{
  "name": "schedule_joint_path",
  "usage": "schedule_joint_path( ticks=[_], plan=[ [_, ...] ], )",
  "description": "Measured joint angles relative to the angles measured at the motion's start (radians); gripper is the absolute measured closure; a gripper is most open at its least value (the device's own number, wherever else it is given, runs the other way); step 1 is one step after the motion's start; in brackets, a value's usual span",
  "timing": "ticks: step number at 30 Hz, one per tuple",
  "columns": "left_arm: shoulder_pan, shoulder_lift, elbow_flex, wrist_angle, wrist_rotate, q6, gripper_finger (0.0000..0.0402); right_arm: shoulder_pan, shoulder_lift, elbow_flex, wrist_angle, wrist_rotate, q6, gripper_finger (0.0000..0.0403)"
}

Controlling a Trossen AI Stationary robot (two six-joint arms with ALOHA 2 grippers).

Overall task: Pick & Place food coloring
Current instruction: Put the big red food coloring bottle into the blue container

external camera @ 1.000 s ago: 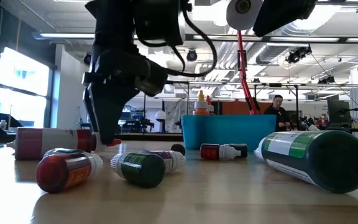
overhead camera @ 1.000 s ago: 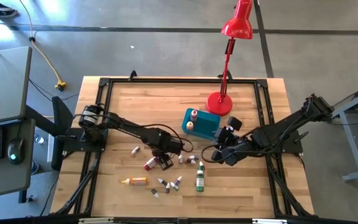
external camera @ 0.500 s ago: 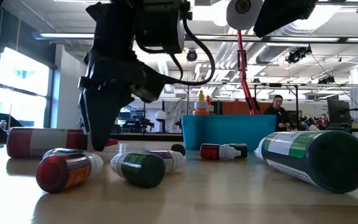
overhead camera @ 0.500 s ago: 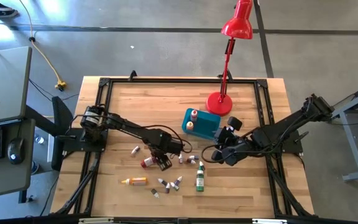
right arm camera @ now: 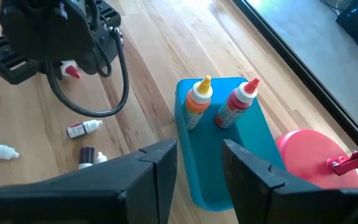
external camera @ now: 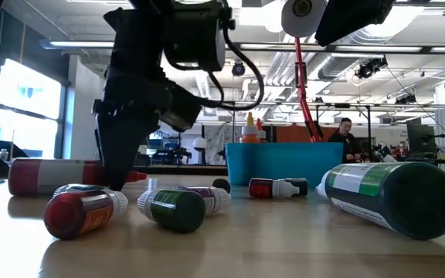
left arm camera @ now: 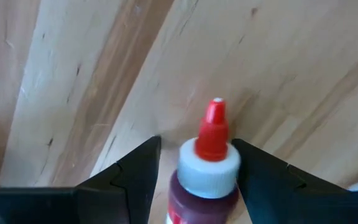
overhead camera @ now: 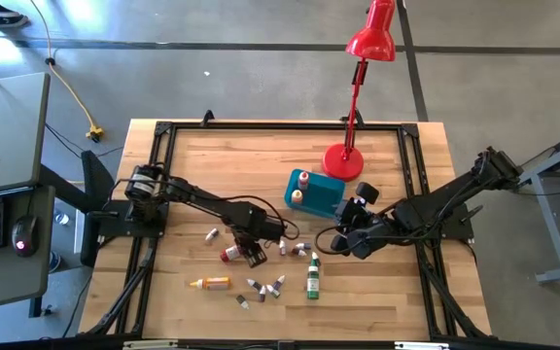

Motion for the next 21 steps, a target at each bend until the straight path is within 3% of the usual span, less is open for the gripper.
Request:
schedule_joint_path(
  ticks=[10, 18, 21],
  plan=[
    [-0.008, -0.003, -0.013, 0.022, -0.052, 0.024, 0.0211, 0.000, 0.000, 0.000, 0.000, 0.002, 0.000, 0.0283],
    [-0.007, -0.004, -0.008, 0.013, -0.077, 0.023, 0.0300, 0.000, 0.000, 0.000, 0.000, 0.003, 0.000, 0.0283],
    [-0.009, 0.000, 0.013, 0.006, -0.107, 0.035, 0.0304, 0.000, 0.000, 0.000, 0.000, 0.003, 0.000, 0.0283]
  ],
)
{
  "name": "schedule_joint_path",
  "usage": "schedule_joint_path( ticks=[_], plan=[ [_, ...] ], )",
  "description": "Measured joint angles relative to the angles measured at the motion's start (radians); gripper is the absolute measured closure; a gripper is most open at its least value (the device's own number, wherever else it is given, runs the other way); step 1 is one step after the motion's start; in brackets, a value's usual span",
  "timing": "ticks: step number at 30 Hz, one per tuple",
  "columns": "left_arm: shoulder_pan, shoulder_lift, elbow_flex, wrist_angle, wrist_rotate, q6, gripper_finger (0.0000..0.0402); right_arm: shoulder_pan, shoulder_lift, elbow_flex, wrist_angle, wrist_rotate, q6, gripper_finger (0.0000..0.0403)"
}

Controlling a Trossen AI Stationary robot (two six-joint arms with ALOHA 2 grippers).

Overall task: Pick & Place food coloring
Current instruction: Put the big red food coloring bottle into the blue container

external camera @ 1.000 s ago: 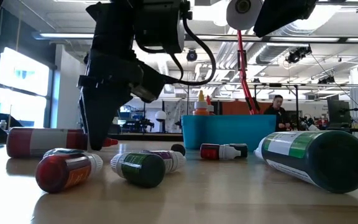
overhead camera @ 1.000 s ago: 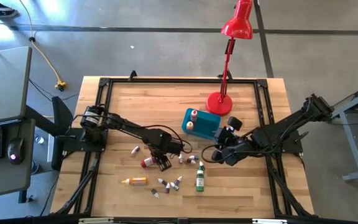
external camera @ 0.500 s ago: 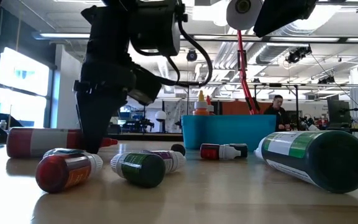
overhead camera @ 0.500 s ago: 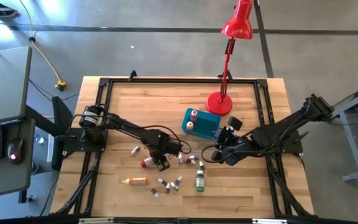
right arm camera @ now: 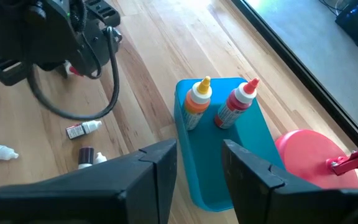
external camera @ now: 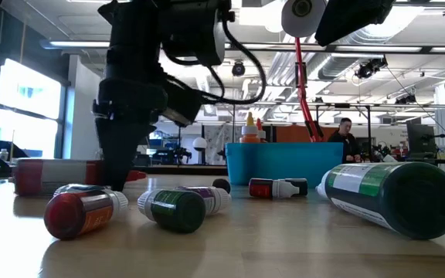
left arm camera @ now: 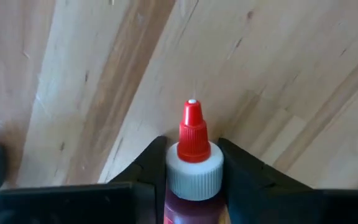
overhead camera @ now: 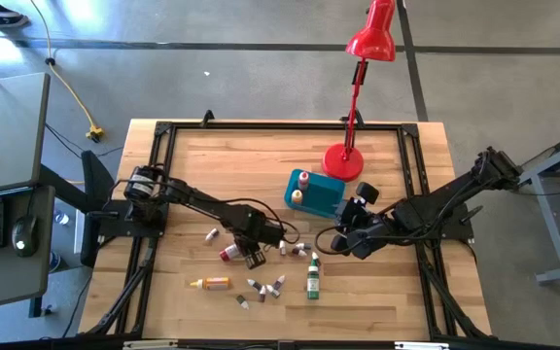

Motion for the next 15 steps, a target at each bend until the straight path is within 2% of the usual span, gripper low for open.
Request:
schedule_joint_path(
  ticks=[5, 9, 13, 15],
  plan=[
    [0.005, -0.029, 0.096, 0.009, -0.141, 0.100, 0.0304, 0.001, 0.000, 0.000, -0.002, -0.002, 0.000, 0.0283],
    [0.010, -0.082, 0.184, -0.041, -0.337, 0.183, 0.0304, 0.001, 0.000, 0.000, -0.015, 0.000, 0.000, 0.0283],
    [0.010, -0.199, 0.231, -0.075, -0.580, 0.272, 0.0303, 0.006, 0.000, 0.000, -0.042, 0.003, 0.014, 0.0283],
    [0.010, -0.274, 0.227, -0.088, -0.661, 0.283, 0.0303, 0.012, 0.000, 0.000, -0.059, 0.007, 0.039, 0.0283]
  ],
)
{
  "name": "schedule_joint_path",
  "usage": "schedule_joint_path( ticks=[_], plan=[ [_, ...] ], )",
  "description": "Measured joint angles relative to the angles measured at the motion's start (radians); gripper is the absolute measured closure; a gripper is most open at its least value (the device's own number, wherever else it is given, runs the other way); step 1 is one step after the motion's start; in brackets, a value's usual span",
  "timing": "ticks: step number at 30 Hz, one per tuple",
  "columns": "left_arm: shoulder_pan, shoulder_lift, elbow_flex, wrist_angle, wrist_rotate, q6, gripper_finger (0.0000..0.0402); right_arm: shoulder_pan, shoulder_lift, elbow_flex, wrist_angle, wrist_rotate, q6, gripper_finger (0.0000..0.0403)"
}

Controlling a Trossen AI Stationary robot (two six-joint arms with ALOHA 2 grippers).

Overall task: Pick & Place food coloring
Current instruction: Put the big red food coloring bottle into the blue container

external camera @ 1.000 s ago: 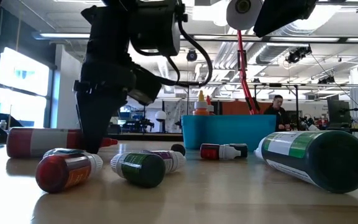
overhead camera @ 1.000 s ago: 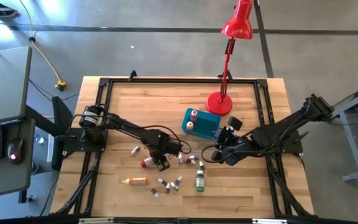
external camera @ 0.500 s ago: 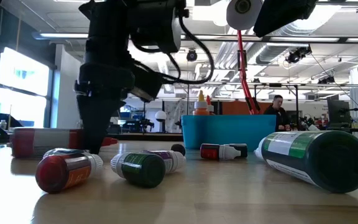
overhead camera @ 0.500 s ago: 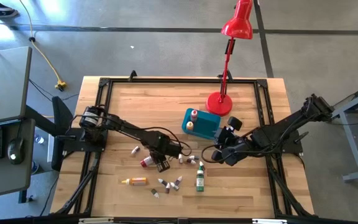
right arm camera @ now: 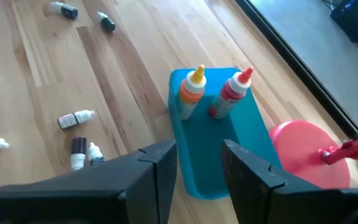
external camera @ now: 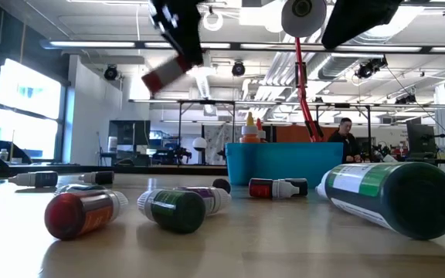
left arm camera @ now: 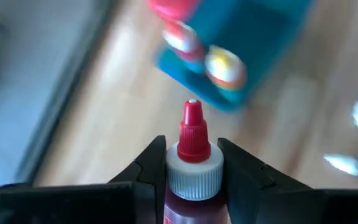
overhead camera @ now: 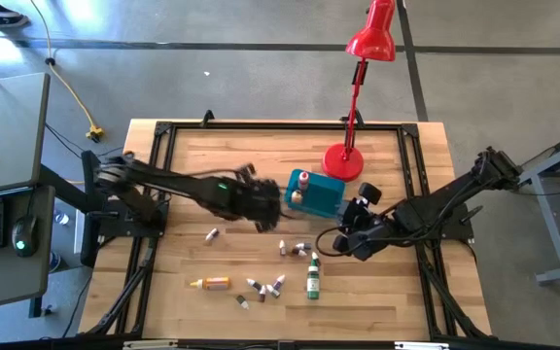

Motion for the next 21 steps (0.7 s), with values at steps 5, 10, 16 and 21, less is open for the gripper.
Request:
schedule_joint_path(
  ticks=[5, 10, 16, 21],
  plan=[
    [0.000, -0.200, -0.113, 0.154, -0.198, 0.020, 0.0302, 0.015, 0.000, 0.000, -0.051, 0.068, 0.070, 0.0283],
    [0.015, -0.328, -0.448, 0.789, -0.098, 0.268, 0.0301, 0.014, -0.007, 0.000, -0.059, 0.089, 0.085, 0.0283],
    [0.143, -0.334, -0.816, 1.524, 0.250, 0.363, 0.0300, 0.015, -0.010, 0.000, -0.060, 0.073, 0.110, 0.0283],
    [0.262, -0.255, -0.926, 1.819, 0.383, 0.328, 0.0300, 0.015, -0.010, 0.000, -0.052, 0.066, 0.112, 0.0283]
  ],
)
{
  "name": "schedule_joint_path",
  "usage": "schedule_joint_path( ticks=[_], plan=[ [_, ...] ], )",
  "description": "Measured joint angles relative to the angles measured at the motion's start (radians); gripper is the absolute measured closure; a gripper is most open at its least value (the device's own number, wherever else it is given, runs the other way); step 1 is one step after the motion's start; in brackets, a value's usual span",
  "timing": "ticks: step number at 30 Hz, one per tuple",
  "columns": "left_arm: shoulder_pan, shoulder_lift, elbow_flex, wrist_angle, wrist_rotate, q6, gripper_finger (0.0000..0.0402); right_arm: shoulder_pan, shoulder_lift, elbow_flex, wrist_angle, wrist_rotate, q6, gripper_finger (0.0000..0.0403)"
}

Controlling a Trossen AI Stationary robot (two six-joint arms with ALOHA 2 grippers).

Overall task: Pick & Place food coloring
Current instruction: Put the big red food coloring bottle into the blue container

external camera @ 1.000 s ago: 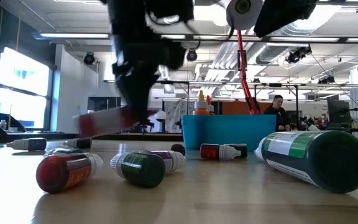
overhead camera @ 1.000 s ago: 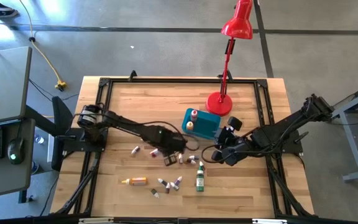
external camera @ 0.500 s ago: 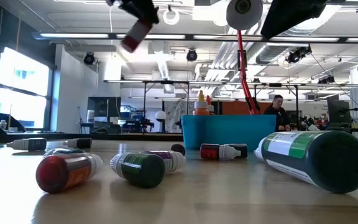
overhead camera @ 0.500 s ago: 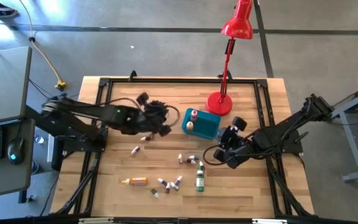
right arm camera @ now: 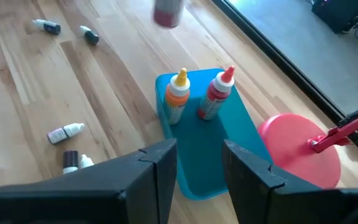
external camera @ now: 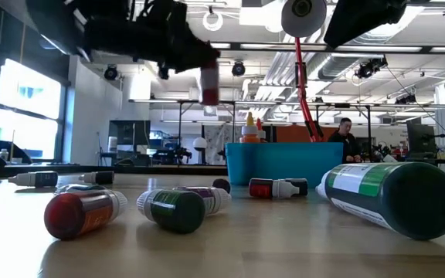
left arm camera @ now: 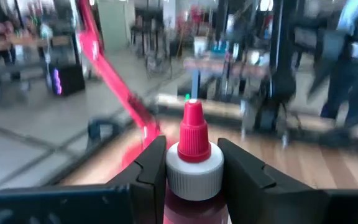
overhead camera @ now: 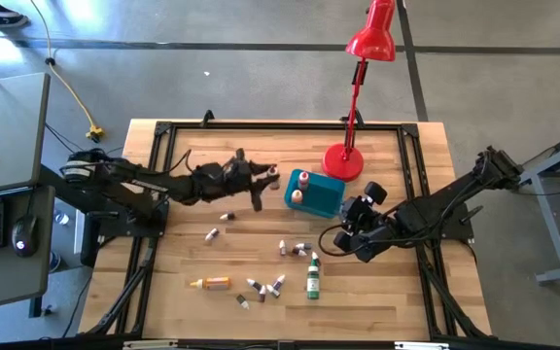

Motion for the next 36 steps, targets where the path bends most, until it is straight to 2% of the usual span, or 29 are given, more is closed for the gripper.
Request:
schedule_joint_path(
  ticks=[6, 21, 29, 36],
  plan=[
    [0.099, 0.088, 0.018, -0.023, 0.159, -0.052, 0.0300, -0.004, 0.000, 0.000, 0.010, 0.007, -0.012, 0.0283],
    [0.110, 0.331, 0.172, 0.037, 0.199, -0.018, 0.0300, -0.042, 0.000, 0.000, 0.013, 0.010, -0.019, 0.0283],
    [0.103, 0.410, 0.229, 0.034, 0.217, -0.026, 0.0300, -0.042, 0.000, 0.000, 0.013, 0.010, -0.019, 0.0283],
    [0.104, 0.421, 0.250, 0.039, 0.230, -0.026, 0.0300, -0.042, 0.000, 0.000, 0.013, 0.010, -0.019, 0.0283]
  ],
)
